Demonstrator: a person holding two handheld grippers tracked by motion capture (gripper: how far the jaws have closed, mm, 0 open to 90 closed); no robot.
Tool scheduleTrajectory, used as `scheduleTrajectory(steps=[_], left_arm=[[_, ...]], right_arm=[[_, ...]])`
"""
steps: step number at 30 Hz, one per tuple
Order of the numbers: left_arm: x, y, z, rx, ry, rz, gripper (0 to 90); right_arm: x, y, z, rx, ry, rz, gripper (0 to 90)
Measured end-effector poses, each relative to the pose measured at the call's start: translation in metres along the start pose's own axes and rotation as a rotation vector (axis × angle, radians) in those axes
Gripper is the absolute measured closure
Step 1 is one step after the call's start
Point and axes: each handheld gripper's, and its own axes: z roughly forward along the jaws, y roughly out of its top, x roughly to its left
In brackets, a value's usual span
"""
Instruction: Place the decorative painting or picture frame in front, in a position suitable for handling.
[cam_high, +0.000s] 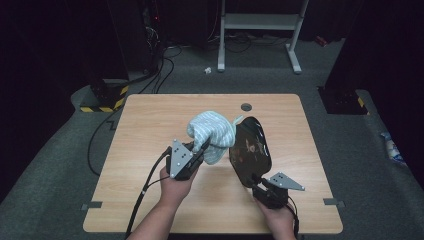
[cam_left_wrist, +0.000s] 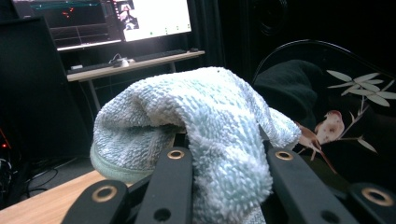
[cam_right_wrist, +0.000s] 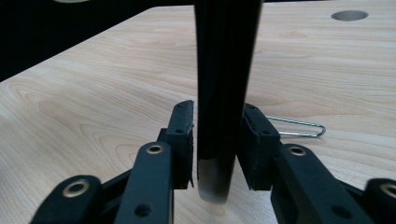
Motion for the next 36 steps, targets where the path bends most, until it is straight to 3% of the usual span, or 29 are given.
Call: scheduleTrajectory(steps=[6,13,21,31,36], left_arm=[[-0.001,0.007,0.010,-0.001,0.000,0.007,78.0],[-0.006,0.016,0.014,-0.028,-0.033,0.009,77.9],[-0.014,0.019,0.021,-0.029,-0.065,0.004,77.9],[-0.022,0.022,0.020,-0.044,-0.081,0.007,77.8],[-0.018,0.021,0.014,-0.050,-0.067,0.011,77.8]], right_arm=[[-0.001,0.000,-0.001,-0.011,-0.005,-0.001,71.0],[-0.005,0.000,-0.003,-0.018,-0.031,0.005,77.7],[-0.006,0.001,-0.003,-0.019,-0.037,-0.002,77.9],[-0.008,0.002,-0.003,-0.005,-0.023,0.005,77.8],[-0.009,0.002,-0.003,-0.007,-0.014,0.005,77.5]])
